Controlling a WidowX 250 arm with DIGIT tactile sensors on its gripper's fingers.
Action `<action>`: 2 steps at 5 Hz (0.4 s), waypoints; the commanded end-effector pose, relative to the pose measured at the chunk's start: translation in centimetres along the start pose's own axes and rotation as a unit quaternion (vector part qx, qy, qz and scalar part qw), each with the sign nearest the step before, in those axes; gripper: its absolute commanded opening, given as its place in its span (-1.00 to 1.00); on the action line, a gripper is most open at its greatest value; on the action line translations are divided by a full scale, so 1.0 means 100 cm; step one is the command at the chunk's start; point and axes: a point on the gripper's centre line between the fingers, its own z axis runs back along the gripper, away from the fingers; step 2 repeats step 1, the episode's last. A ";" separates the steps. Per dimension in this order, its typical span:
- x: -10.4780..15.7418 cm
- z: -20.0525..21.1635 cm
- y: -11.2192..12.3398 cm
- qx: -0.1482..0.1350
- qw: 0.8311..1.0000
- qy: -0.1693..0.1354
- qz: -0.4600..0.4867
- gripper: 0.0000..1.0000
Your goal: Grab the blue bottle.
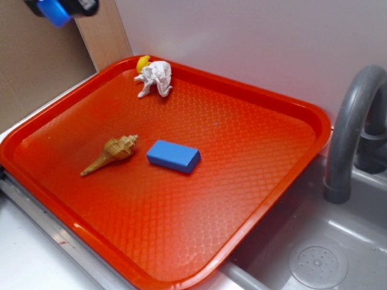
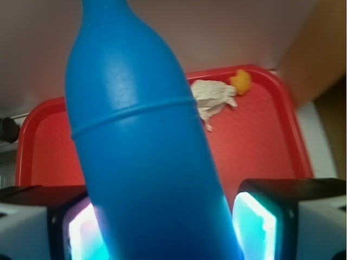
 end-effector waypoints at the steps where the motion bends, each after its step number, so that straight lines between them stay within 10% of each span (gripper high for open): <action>1: -0.007 0.014 0.013 0.004 1.000 -0.012 0.007 -1.00; 2: -0.007 0.014 0.013 0.004 1.000 -0.012 0.007 -1.00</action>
